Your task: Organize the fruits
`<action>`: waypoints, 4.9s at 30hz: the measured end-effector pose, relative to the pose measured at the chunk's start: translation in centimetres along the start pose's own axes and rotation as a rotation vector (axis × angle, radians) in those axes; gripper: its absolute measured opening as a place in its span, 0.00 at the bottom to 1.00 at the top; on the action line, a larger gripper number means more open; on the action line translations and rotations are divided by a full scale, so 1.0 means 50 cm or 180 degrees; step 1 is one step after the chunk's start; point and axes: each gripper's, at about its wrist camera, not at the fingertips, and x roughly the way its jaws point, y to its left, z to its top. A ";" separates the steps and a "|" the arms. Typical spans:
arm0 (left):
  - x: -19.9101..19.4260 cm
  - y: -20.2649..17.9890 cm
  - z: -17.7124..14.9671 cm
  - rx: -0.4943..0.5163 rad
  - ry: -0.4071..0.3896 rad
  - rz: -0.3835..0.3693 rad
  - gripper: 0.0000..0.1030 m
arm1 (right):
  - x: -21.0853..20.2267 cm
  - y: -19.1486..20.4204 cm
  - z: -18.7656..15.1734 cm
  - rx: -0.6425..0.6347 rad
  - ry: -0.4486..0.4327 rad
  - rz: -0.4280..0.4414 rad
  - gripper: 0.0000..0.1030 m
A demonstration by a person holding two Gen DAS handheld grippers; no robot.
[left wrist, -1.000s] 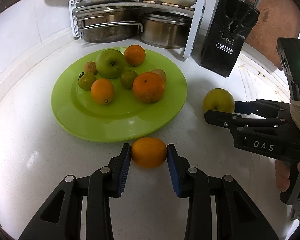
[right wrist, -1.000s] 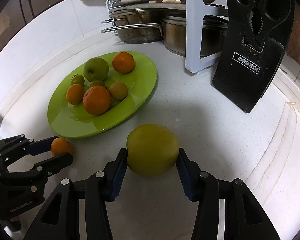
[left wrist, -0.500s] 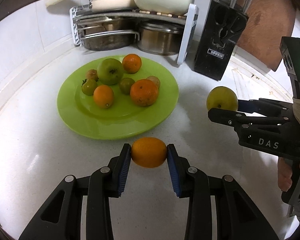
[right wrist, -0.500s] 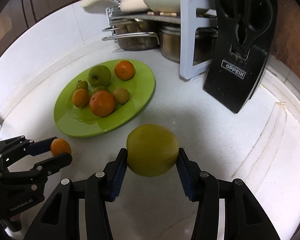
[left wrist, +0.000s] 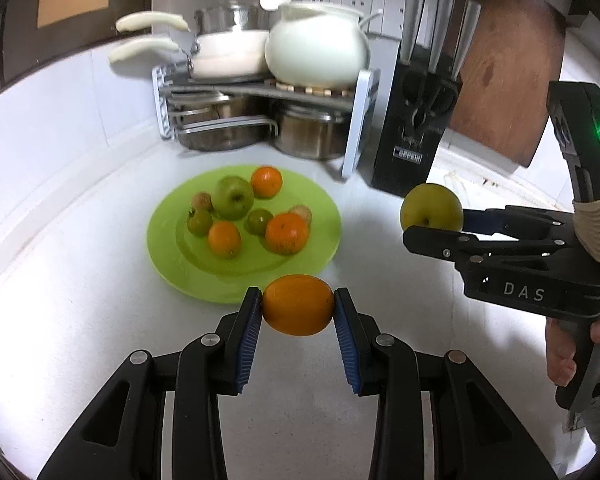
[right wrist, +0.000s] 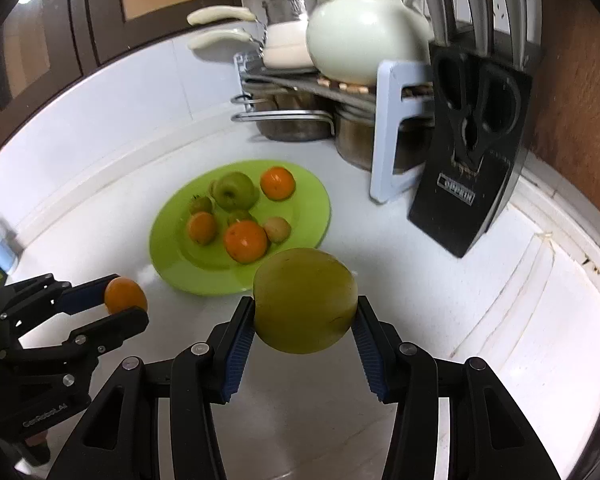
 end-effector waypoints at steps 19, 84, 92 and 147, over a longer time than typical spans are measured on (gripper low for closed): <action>-0.036 0.035 0.070 0.0090 -0.0432 0.0215 0.35 | -0.019 0.039 0.085 -0.0121 -0.0315 0.0109 0.48; 0.118 0.180 0.083 -0.0289 0.0089 0.0488 0.56 | 0.181 0.075 0.148 -0.0130 0.0072 0.0103 0.57; 0.025 0.158 0.063 -0.0329 -0.0114 0.0616 0.69 | 0.089 0.087 0.106 -0.0077 -0.0113 0.0013 0.66; -0.437 -0.150 -0.211 -0.0383 -0.0812 0.1047 1.00 | -0.430 0.143 -0.261 -0.0070 -0.0847 -0.0184 0.86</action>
